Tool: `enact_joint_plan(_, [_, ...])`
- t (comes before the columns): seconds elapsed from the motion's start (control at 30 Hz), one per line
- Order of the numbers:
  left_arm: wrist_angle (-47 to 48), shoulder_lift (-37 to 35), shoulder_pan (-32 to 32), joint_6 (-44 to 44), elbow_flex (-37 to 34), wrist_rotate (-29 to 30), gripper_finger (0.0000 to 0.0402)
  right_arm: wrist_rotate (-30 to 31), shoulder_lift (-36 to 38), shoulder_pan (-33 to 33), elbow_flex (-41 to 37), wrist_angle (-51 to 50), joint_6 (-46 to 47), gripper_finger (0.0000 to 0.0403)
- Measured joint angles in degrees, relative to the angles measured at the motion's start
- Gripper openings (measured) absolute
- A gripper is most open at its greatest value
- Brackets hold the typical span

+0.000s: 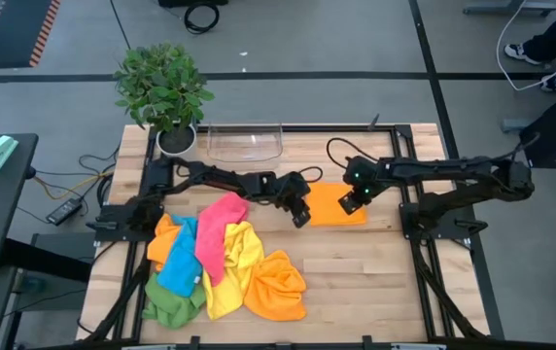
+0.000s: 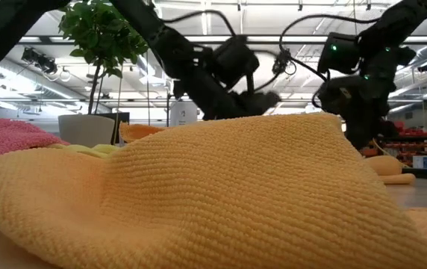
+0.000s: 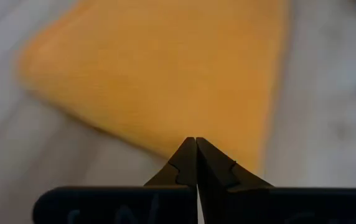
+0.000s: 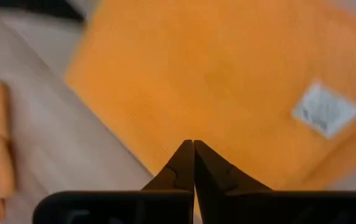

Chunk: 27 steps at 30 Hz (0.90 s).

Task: Fold microfiber towels
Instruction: Fold the top right orange microfiber cloth

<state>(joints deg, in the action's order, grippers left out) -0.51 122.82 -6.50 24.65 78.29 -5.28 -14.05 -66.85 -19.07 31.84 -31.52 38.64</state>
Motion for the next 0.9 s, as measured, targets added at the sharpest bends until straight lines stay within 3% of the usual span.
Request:
enact_joint_plan(0.33, [-0.4, 0.0, -1.7, 0.3, 0.0, -0.3, 0.001, -0.8, 0.1, 2.5, -7.9, -1.0, 3.5, 0.0003])
enact_joint_plan(0.53, [-0.6, 0.0, -1.8, 0.3, 0.0, -0.3, 0.0005, -0.1, 0.2, 2.5, -3.4, -6.8, 2.1, 0.0002])
enact_joint_plan(0.67, [-4.8, 0.0, -1.2, 2.6, 0.0, -3.3, 0.0011, 4.1, 0.2, 2.5, 2.5, -14.2, -0.5, 0.0002])
enact_joint_plan(0.77, [-8.3, -0.1, 0.7, 2.4, 0.0, -5.7, 0.0008, 4.6, 0.3, 2.5, 4.0, -13.8, -2.5, 0.0002])
enact_joint_plan(0.9, [-9.4, 0.2, 3.7, 1.5, 0.0, -4.2, 0.0007, 5.0, -0.2, 1.4, 0.8, -9.3, -3.1, 0.0002])
